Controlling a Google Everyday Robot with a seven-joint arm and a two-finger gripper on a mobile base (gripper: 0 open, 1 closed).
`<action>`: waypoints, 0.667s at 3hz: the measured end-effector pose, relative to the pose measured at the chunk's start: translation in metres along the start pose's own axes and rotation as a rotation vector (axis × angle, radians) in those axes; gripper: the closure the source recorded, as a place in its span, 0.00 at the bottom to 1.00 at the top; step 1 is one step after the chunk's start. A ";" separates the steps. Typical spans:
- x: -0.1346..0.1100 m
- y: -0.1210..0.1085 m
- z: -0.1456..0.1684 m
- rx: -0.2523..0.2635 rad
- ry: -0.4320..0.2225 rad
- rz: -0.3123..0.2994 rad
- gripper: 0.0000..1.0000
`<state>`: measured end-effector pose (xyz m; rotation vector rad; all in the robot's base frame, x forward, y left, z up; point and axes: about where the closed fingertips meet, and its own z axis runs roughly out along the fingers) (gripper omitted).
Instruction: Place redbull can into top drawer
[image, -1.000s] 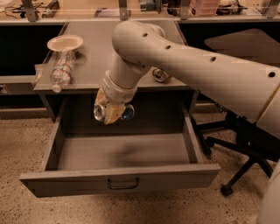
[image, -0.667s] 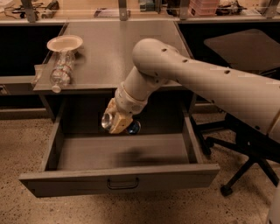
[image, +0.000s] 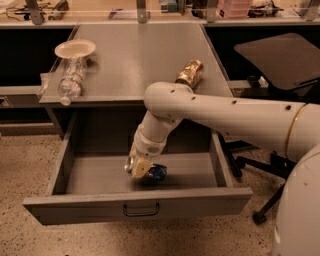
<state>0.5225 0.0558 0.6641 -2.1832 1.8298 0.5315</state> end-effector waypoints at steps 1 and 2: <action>0.017 0.010 0.031 -0.042 0.058 0.048 0.35; 0.018 0.012 0.033 -0.046 0.062 0.054 0.11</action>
Offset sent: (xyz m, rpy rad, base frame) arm -0.0102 -0.0043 -0.0315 -0.0622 0.0424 -0.0209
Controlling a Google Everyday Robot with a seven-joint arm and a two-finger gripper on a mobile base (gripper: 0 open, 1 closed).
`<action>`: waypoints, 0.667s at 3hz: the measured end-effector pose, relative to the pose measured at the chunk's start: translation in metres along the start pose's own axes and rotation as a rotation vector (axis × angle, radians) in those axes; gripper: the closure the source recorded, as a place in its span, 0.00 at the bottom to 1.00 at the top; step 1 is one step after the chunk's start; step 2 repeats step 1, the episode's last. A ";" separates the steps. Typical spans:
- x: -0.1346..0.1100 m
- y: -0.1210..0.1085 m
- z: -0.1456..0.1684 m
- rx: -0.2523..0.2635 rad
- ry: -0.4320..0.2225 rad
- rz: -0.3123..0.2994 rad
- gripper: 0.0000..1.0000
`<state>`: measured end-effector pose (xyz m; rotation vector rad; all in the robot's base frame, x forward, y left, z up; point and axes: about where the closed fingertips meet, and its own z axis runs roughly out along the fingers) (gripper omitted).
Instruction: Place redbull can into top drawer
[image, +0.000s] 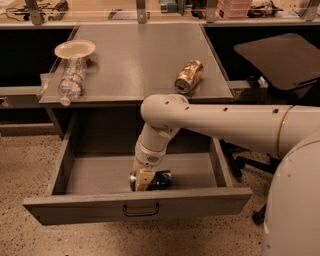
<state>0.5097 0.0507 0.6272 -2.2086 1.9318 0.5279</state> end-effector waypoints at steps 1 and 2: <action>0.000 0.000 0.000 0.000 0.000 0.000 0.00; 0.000 0.000 0.000 0.000 0.000 0.000 0.00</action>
Offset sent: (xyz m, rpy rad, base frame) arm 0.0000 0.0000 0.0000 0.0000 0.0000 0.0000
